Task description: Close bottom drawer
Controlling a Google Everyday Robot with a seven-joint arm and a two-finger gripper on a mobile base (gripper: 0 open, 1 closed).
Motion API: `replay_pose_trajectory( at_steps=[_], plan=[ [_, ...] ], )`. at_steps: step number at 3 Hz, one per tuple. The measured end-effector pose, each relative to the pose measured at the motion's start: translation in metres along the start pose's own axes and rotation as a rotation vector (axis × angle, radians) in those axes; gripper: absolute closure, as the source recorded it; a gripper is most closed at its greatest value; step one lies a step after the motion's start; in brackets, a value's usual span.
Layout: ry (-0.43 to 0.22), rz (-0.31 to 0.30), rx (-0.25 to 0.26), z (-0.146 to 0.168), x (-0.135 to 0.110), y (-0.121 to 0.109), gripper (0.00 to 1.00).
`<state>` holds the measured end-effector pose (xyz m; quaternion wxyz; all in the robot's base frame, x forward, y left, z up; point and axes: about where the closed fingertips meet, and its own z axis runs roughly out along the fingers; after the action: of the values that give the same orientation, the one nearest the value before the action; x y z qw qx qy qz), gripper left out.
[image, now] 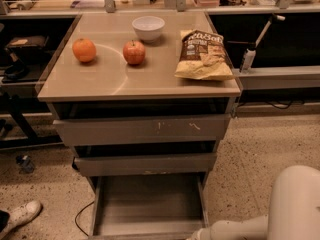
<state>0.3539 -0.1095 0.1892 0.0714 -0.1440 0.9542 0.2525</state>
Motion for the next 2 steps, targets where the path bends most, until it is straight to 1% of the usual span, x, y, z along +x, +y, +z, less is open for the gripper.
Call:
replay_pose_trajectory(
  at_steps=[1, 2],
  plan=[
    [0.002, 0.027, 0.005, 0.017, -0.001, -0.006, 1.00],
    [-0.040, 0.037, 0.027, 0.015, -0.019, -0.016, 1.00]
  ],
)
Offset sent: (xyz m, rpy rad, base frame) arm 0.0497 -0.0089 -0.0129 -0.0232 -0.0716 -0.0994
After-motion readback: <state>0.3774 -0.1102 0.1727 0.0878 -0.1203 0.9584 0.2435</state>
